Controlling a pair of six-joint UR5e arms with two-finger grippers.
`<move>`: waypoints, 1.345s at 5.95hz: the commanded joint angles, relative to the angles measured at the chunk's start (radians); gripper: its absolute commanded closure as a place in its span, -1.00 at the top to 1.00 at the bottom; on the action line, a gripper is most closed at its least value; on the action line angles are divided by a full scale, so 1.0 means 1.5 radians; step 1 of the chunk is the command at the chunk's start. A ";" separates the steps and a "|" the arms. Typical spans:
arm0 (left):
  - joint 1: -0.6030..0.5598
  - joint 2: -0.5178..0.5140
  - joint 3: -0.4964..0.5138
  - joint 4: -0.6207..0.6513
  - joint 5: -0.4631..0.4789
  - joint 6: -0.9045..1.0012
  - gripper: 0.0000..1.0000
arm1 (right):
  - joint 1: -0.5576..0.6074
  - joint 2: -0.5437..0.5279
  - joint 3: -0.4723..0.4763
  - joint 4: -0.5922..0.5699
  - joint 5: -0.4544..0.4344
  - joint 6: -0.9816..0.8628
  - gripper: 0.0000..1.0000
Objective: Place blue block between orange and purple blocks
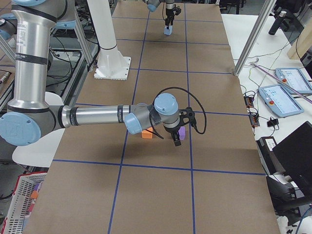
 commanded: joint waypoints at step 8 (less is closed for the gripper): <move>0.058 -0.150 -0.068 0.216 0.023 -0.142 -0.79 | 0.000 -0.009 -0.001 0.000 0.000 -0.006 1.00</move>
